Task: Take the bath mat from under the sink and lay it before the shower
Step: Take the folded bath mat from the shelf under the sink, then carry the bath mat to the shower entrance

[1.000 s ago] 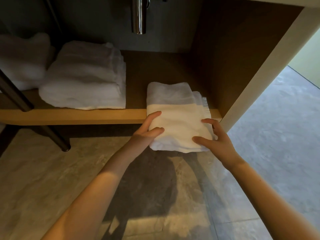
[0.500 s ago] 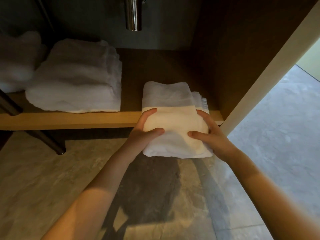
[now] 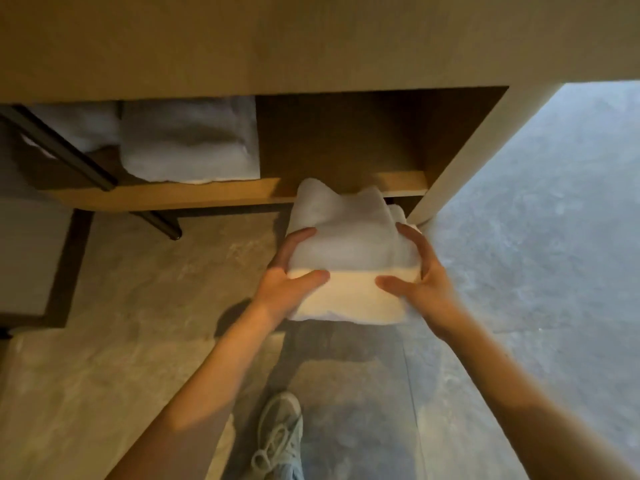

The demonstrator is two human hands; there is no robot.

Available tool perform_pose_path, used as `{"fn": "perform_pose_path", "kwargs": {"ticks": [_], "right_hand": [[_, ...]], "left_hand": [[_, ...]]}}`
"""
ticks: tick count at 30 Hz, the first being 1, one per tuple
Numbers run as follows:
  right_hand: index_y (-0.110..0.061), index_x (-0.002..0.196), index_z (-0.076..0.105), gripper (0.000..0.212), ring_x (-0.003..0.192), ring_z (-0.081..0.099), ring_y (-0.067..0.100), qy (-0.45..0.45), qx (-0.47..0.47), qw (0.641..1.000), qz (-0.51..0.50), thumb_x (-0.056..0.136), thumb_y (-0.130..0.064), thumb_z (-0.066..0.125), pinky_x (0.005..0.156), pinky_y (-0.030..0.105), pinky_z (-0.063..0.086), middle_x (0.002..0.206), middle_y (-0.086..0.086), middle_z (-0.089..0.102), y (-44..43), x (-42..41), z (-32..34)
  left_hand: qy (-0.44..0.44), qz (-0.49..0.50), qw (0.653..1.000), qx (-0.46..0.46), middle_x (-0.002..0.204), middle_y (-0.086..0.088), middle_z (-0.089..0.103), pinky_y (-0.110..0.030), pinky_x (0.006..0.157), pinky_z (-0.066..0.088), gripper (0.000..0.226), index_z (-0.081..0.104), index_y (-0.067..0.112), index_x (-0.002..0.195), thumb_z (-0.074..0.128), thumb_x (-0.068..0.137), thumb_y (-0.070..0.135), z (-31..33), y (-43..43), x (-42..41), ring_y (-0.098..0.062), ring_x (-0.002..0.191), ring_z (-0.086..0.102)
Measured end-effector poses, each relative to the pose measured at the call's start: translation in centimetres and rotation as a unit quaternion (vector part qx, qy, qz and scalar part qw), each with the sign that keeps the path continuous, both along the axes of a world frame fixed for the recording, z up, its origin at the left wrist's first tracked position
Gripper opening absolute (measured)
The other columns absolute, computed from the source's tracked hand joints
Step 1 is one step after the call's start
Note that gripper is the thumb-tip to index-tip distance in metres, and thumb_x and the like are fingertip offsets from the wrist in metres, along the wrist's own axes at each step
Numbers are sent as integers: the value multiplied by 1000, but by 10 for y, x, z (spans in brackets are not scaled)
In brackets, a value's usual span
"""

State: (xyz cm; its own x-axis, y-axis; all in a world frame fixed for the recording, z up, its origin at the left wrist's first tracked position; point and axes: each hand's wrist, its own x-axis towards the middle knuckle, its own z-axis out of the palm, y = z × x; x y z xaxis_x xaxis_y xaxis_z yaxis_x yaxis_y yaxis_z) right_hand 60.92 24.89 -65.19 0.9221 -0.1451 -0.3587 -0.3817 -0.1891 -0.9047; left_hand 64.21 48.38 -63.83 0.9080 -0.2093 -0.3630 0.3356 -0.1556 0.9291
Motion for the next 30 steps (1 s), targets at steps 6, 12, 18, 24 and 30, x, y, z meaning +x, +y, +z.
{"fn": "perform_pose_path", "kwargs": {"ticks": [6,12,18,24,30], "right_hand": [[-62,133,35,80,111,49,12,43,48,998,-2,73,-34,81,69,24,58,128,-24,42,0,-67,140],[-51,137,42,69,100,52,-15,13,34,999,27,81,-28,76,68,9,52,120,-41,46,-4,-133,329],[-48,126,54,66,93,60,0,6,68,998,6,77,-10,78,67,14,54,123,-19,48,-3,-177,491],[-43,123,58,67,83,60,-8,-63,16,998,-2,75,1,75,63,9,50,112,-9,61,-5,-178,609],[-43,126,57,73,99,63,14,-107,19,994,-7,70,-4,83,79,31,59,116,-9,61,-9,-160,666]], "left_hand": [[25,-18,999,37,122,7,49,-19,73,49,57,49,35,127,74,81,11,150,-3,-55,-9,104,52],[65,-34,997,-38,133,-5,47,-28,86,54,58,49,26,132,72,82,6,333,-5,-116,-21,116,52],[41,-61,997,17,133,2,46,-32,82,55,64,50,41,128,79,73,27,482,-1,-154,-21,112,55],[5,-50,998,-39,125,2,53,-32,72,59,65,57,47,116,84,68,13,593,-2,-153,-20,101,64],[-21,-88,990,-106,125,0,55,-41,80,59,78,53,42,127,86,62,15,651,6,-127,-22,101,67]]}}
